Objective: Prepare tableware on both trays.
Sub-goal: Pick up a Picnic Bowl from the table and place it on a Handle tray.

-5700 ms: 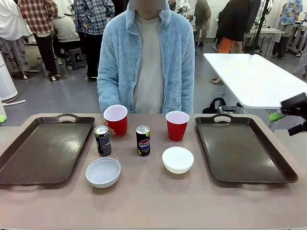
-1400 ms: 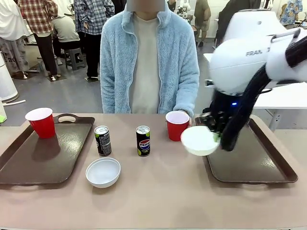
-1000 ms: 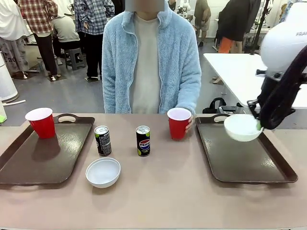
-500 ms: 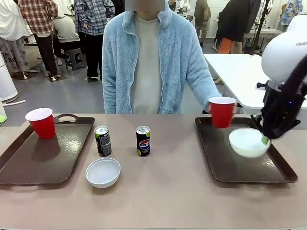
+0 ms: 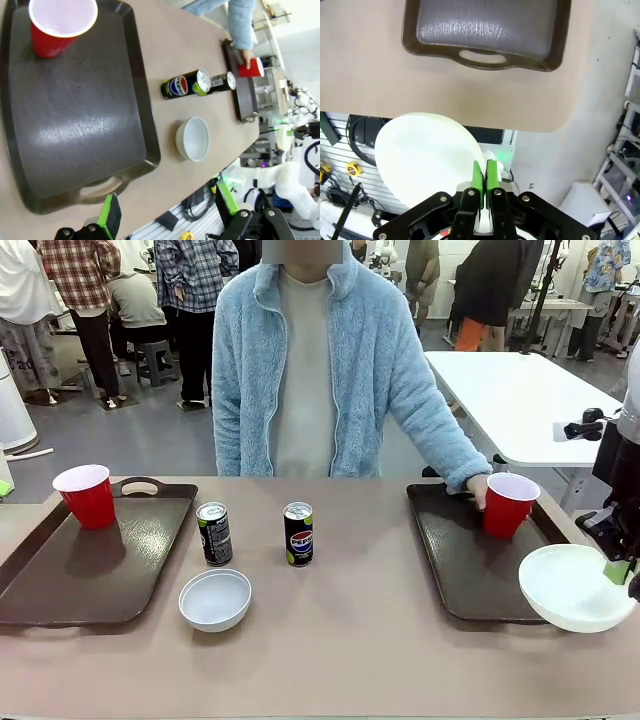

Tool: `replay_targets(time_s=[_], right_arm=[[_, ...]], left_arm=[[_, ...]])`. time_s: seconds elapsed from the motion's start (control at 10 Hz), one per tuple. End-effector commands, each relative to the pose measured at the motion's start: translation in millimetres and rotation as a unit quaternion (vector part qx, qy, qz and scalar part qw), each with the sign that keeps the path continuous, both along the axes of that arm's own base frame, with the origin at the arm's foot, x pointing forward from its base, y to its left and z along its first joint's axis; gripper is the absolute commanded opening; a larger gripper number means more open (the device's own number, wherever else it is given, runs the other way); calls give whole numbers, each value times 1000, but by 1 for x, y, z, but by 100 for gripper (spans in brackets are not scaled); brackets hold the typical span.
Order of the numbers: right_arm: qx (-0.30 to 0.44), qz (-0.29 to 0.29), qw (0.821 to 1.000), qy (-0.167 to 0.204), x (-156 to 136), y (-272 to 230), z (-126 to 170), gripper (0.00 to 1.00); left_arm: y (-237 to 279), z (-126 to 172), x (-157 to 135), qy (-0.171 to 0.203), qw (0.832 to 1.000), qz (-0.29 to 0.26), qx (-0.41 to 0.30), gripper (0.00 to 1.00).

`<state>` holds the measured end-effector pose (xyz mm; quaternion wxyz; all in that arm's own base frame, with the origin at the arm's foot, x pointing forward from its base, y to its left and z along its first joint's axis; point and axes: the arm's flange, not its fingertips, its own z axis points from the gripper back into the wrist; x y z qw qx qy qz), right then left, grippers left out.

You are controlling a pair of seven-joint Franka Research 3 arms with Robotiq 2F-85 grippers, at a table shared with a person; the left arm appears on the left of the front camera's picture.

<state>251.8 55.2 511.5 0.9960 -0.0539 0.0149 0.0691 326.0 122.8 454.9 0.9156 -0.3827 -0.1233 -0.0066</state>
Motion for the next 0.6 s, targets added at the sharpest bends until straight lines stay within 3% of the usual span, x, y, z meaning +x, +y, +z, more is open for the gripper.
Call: replay_targets(time_s=[0.0, 0.3, 0.5], right_arm=[[25, -24, 999, 4, 29, -5, -11, 0], [77, -116, 990, -16, 101, -13, -42, 0], [87, -111, 990, 0, 137, -13, -79, 0]], left_arm=[[3, 0, 0, -10, 1000, -4, -8, 100], [3, 0, 0, -10, 1000, -4, -8, 100], [3, 0, 0, -10, 1000, -4, -8, 100]])
